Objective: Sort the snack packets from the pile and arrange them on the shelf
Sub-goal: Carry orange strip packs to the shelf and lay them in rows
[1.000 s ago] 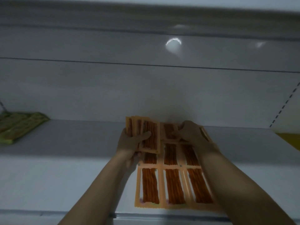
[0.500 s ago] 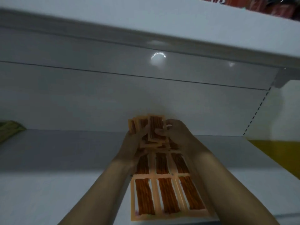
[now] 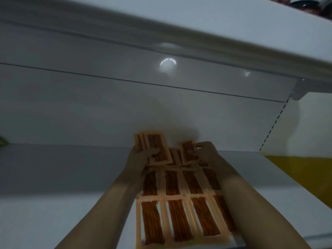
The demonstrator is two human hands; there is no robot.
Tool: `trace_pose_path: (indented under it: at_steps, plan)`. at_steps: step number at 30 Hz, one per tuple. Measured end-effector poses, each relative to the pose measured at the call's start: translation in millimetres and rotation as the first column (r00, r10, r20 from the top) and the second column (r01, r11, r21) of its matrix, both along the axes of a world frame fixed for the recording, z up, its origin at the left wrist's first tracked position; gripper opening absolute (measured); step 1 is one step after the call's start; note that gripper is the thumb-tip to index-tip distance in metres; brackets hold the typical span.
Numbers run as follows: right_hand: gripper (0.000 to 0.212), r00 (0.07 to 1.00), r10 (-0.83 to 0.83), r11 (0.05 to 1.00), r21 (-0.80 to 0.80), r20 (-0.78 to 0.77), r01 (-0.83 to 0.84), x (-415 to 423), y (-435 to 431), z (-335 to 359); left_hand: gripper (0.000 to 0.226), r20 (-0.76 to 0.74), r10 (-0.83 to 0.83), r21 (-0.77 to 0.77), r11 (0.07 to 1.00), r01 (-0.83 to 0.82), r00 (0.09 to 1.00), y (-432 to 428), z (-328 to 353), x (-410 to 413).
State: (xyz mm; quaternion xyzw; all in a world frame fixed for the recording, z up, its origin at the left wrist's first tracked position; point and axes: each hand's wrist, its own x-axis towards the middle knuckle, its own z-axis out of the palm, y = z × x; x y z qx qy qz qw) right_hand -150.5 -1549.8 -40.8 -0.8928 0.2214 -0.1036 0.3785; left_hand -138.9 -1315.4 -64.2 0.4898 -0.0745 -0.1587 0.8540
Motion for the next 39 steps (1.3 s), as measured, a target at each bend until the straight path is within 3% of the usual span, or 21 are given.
trace_pose_path:
  at_steps: [9, 12, 15, 17, 19, 23, 27, 29, 31, 33, 39]
  plan:
    - [0.034, 0.981, -0.07, 0.945, -0.328, -0.182, 0.006, 4.1, 6.5, -14.8, 0.038, 0.038, 0.03, 0.11, 0.993, -0.034, 0.999, -0.9, 0.6, -3.7]
    - [0.042, 0.991, -0.097, 0.911, -0.408, -0.09, 0.052, 0.4, 14.3, -8.2, 0.031, 0.03, 0.042, 0.096, 0.994, -0.044, 0.999, -3.9, 2.8, -8.5]
    - [0.032, 0.99, 0.05, 0.993, -0.113, 0.134, -0.035, -7.7, 29.4, 6.9, 0.03, 0.037, 0.042, 0.068, 0.997, -0.045, 0.998, -9.0, 6.1, -13.0]
    - [0.027, 0.961, 0.217, 0.966, 0.105, 0.173, -0.237, -18.6, 43.1, 20.7, 0.024, 0.065, 0.021, 0.024, 0.999, -0.023, 0.998, -14.5, 11.1, -19.5]
    - [0.018, 0.909, 0.371, 0.91, 0.12, 0.188, -0.397, -26.5, 51.3, 27.1, 0.025, 0.092, -0.014, -0.01, 1.0, 0.015, 0.996, -20.6, 14.3, -25.3]
    - [0.025, 0.904, 0.307, 0.876, 0.282, 0.299, -0.391, -29.1, 44.3, 28.5, 0.037, 0.073, -0.141, -0.143, 0.978, 0.15, 0.987, -27.5, 21.5, -33.0]
    - [0.026, 0.926, 0.212, 0.823, 0.454, 0.313, -0.342, -30.4, 29.5, 31.0, 0.035, 0.103, -0.171, -0.105, 0.978, 0.181, 0.98, -25.8, 30.8, -35.7]
    - [0.021, 0.935, 0.168, 0.854, 0.428, 0.313, -0.296, -29.0, 20.5, 33.2, 0.031, 0.103, -0.113, -0.048, 0.992, 0.119, 0.988, -27.6, 30.5, -33.4]
    - [0.018, 0.947, 0.096, 0.951, 0.252, 0.307, -0.178, -24.5, 5.0, 34.3, 0.025, 0.06, -0.045, -0.01, 0.999, 0.046, 0.997, -30.6, 31.0, -34.3]
    - [0.023, 0.962, 0.002, 0.991, 0.13, 0.272, -0.039, -16.9, -18.8, 29.2, 0.027, 0.038, -0.008, 0.016, 1.0, 0.007, 0.999, -33.9, 30.2, -35.0]
    - [0.026, 0.994, -0.033, 0.981, 0.196, 0.105, 0.012, -9.8, -62.6, 2.4, 0.033, 0.056, 0.072, 0.08, 0.994, -0.076, 0.996, -39.2, 22.2, -37.7]
